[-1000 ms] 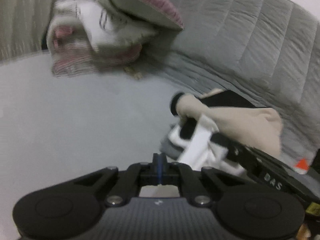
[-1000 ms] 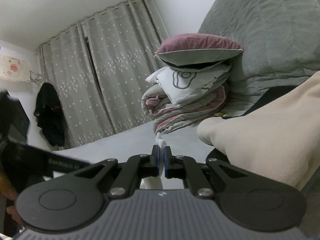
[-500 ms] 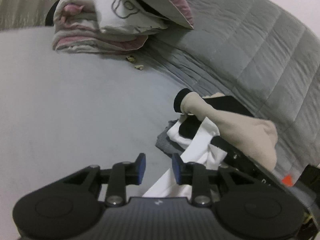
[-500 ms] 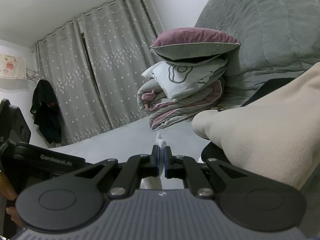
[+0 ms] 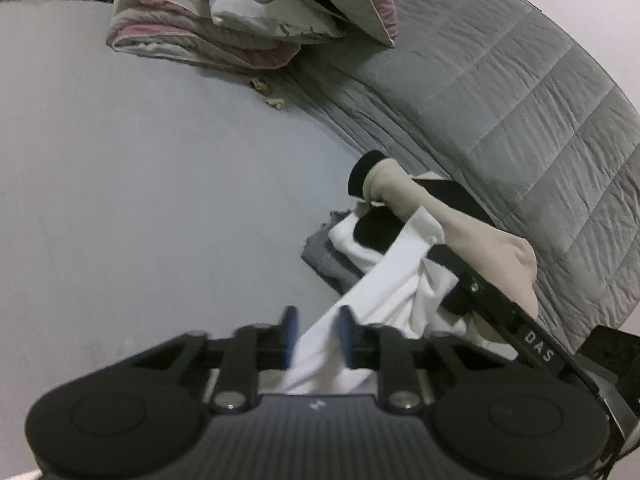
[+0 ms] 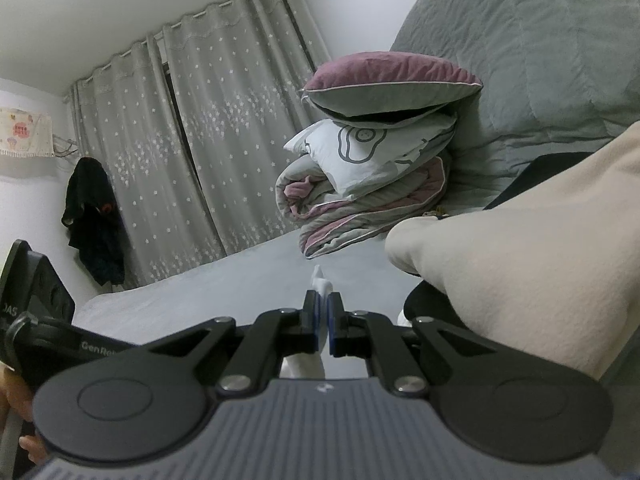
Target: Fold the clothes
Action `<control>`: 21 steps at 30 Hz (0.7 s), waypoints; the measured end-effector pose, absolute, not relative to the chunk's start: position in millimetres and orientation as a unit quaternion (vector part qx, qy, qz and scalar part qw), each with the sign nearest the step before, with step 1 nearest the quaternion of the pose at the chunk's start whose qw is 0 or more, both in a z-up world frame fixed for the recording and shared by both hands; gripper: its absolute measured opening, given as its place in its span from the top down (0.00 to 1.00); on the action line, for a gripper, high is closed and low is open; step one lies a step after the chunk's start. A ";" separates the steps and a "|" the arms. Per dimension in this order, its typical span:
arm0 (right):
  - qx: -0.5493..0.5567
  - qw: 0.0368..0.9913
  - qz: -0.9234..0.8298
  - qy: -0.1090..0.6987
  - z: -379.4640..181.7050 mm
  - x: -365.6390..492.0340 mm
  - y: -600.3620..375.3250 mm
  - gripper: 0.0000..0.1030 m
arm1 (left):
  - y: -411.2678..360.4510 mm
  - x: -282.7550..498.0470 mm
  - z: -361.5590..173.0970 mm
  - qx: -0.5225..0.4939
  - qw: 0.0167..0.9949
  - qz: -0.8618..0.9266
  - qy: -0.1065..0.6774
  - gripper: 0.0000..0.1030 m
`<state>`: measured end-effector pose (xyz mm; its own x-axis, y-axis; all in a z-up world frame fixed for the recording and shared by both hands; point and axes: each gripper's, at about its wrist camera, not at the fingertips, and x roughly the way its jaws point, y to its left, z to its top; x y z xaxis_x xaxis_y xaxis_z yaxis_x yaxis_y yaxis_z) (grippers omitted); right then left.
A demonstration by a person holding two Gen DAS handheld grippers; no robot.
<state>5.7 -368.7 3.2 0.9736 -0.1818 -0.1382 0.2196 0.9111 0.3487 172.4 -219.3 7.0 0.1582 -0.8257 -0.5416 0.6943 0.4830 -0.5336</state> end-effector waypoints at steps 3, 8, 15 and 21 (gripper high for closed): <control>0.181 0.976 -0.104 0.056 2.5 6.9 -367.8 0.95 | -223.3 162.4 10.7 -0.046 0.777 -0.496 0.386 1.00; 0.168 0.977 -0.109 0.074 -2.1 15.5 -366.1 0.95 | -240.7 145.6 16.7 0.034 0.838 -0.442 0.318 1.00; 0.150 0.974 -0.121 0.120 -15.9 32.4 -366.0 0.88 | -270.9 159.5 -13.4 0.089 0.866 -0.377 0.317 1.00; 0.152 0.969 -0.120 0.156 -18.1 31.1 -369.3 0.86 | -274.2 174.4 -35.0 0.094 0.885 -0.318 0.327 0.99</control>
